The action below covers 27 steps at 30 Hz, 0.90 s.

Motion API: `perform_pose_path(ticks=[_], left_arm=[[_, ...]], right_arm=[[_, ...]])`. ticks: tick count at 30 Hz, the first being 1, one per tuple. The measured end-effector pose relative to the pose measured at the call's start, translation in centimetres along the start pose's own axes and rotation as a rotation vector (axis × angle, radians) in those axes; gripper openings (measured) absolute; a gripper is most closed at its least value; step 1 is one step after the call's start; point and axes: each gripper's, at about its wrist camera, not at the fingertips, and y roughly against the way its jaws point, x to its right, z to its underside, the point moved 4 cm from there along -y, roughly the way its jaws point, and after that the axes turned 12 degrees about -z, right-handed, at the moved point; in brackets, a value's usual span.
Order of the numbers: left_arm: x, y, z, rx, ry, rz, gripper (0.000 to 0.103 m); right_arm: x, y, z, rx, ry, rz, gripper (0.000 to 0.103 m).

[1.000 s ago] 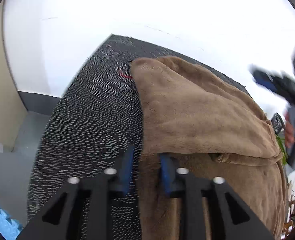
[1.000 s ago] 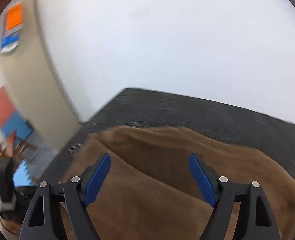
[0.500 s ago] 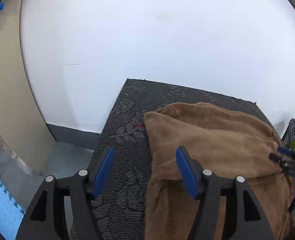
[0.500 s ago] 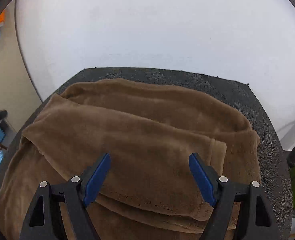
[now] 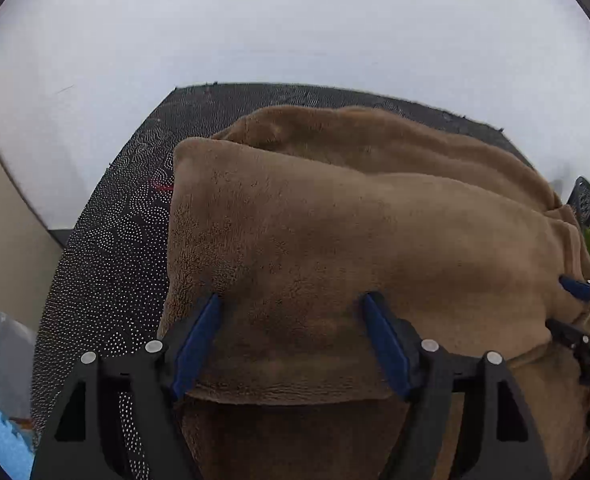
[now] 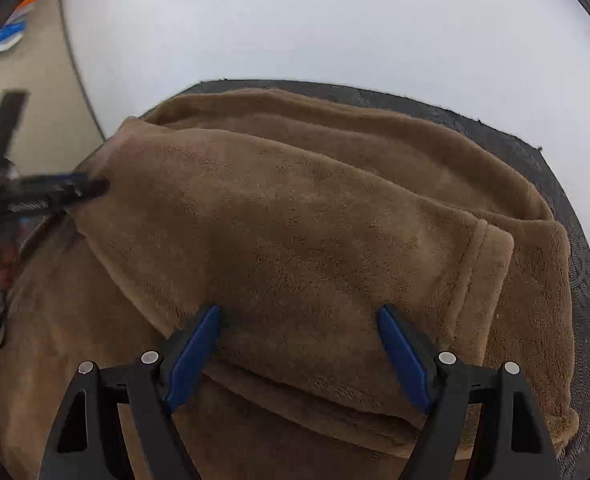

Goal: Fold clothes

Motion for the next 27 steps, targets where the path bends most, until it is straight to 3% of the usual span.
perform_pose_path(ticks=[3, 8, 14, 18, 21, 25, 27], left_arm=[[-0.2, 0.0, -0.1, -0.006, -0.026, -0.03, 0.078], [-0.6, 0.9, -0.9, -0.029, -0.002, 0.009, 0.078], [-0.3, 2.2, -4.7, 0.064, 0.019, 0.01, 0.082], [0.5, -0.4, -6.5, 0.046, -0.012, -0.034, 0.083], [0.5, -3.5, -6.5, -0.02, -0.026, -0.094, 0.083], [-1.1, -5.1, -5.6, -0.038, 0.037, -0.065, 0.084], [-1.0, -5.3, -5.6, -0.021, 0.022, -0.077, 0.085]], right_arm=[[-0.1, -0.2, 0.1, 0.009, 0.009, 0.014, 0.085], [-0.1, 0.3, -0.4, 0.005, -0.023, 0.016, 0.086], [0.9, 2.7, -3.3, 0.111, -0.103, 0.036, 0.086], [1.4, 0.9, -4.4, 0.091, -0.116, 0.045, 0.086], [1.6, -1.6, -4.3, 0.028, -0.114, 0.045, 0.086], [1.2, -2.6, -3.4, 0.02, -0.048, 0.064, 0.091], [1.2, -2.7, -3.4, 0.017, -0.048, 0.062, 0.092]])
